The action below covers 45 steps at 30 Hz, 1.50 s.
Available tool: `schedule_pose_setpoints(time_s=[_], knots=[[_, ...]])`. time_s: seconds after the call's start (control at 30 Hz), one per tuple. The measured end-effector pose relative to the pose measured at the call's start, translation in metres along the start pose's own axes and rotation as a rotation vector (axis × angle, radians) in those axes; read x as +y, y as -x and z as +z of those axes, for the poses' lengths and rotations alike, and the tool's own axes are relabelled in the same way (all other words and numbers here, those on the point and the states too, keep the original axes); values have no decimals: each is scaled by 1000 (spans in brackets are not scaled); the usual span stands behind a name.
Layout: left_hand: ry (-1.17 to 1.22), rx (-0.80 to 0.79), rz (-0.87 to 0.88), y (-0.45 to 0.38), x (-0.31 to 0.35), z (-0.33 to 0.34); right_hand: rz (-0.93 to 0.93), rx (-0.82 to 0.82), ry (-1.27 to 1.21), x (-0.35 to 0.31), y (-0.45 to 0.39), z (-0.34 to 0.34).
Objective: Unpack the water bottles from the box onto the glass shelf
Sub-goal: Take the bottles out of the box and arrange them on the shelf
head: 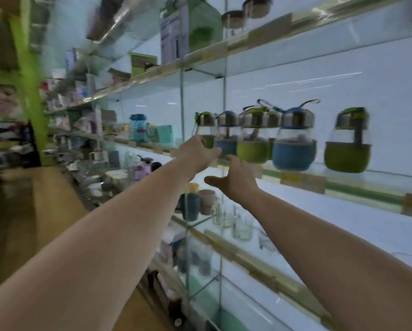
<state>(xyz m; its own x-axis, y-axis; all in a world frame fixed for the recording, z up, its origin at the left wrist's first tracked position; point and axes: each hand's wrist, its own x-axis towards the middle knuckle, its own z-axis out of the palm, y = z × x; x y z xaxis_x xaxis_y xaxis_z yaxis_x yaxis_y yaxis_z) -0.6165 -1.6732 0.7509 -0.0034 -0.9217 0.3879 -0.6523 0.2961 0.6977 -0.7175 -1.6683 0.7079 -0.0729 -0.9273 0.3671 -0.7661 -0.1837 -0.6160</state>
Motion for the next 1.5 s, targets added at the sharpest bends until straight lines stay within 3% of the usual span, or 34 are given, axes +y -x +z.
schedule_pose_setpoints(time_s=[0.13, 0.37, 0.53, 0.93, 1.13, 1.5], knots=[[-6, -91, -205, 19, -77, 4, 100, -175, -138, 11, 16, 73], [7, -82, -525, 80, -169, 41, 169, -430, -261, 45, 57, 159], [12, -12, -759, 139, -213, 88, 169, -627, -200, 93, 89, 196], [115, -65, -1229, 249, -290, 203, 393, -1015, -77, 234, 181, 269], [136, -161, -1338, 280, -340, 253, 531, -1082, 23, 284, 213, 316], [110, -306, -1375, 291, -466, 304, 681, -1144, 17, 328, 246, 440]])
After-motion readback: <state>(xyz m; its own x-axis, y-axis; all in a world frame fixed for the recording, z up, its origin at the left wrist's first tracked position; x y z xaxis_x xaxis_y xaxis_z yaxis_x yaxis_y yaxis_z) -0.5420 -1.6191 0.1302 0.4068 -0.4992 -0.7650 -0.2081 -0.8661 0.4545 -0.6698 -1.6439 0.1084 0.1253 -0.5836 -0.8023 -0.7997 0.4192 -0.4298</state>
